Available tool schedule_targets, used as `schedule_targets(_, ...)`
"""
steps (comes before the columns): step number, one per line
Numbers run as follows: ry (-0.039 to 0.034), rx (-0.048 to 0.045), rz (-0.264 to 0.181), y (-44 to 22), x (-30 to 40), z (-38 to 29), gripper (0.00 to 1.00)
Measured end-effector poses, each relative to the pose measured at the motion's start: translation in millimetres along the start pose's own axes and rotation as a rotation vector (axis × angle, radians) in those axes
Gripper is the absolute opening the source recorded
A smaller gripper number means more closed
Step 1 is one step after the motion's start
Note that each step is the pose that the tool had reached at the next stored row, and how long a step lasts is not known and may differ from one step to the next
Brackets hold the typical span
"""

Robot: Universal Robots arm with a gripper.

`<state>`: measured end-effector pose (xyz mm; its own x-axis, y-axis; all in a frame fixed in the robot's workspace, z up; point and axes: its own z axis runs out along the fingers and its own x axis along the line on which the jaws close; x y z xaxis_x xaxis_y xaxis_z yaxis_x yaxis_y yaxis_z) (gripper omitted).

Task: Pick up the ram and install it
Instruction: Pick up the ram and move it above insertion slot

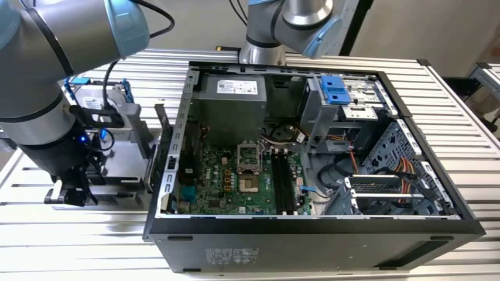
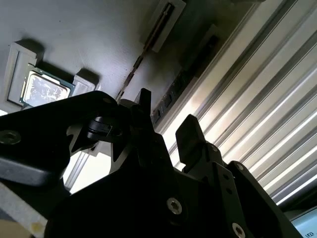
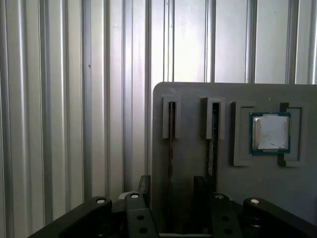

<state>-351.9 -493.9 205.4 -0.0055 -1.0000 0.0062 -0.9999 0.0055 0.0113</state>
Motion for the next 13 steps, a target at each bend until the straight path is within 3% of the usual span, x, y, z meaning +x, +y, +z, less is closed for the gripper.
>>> schedule_targets(13,0.0001,0.0011,0.0,5.1,-3.1,11.5,1.0)
